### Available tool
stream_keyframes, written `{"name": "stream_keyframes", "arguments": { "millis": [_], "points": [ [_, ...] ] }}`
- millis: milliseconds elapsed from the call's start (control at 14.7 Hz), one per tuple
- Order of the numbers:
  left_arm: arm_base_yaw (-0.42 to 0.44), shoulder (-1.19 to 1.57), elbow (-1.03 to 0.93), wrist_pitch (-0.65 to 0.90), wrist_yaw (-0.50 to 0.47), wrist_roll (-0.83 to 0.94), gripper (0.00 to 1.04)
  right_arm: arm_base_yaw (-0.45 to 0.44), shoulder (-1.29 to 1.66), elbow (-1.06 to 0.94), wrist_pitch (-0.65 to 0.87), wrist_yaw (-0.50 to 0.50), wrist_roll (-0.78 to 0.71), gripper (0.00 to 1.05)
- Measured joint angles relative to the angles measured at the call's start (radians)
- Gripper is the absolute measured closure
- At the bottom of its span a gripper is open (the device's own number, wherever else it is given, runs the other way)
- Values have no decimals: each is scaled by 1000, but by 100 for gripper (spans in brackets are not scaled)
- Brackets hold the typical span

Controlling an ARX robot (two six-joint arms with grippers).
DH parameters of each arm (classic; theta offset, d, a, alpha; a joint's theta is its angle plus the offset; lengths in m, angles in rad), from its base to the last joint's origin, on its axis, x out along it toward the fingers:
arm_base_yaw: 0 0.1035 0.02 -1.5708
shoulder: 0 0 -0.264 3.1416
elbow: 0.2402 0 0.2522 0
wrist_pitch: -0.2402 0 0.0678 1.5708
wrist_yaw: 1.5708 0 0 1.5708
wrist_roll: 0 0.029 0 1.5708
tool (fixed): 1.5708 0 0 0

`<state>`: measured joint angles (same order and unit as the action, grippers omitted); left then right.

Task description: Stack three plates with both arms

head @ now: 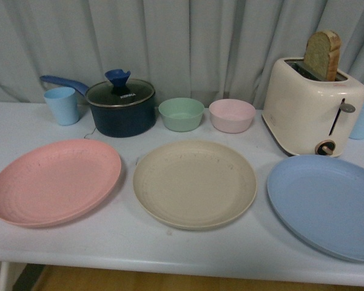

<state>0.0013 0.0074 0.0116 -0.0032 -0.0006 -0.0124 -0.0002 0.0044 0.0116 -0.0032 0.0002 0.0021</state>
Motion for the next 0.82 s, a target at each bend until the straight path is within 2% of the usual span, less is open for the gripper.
{"name": "stream_keyframes", "arguments": {
  "millis": [816],
  "points": [
    [0, 0, 0, 0, 0, 0, 7, 0, 0, 0, 0, 0, 0, 6]
  ]
}}
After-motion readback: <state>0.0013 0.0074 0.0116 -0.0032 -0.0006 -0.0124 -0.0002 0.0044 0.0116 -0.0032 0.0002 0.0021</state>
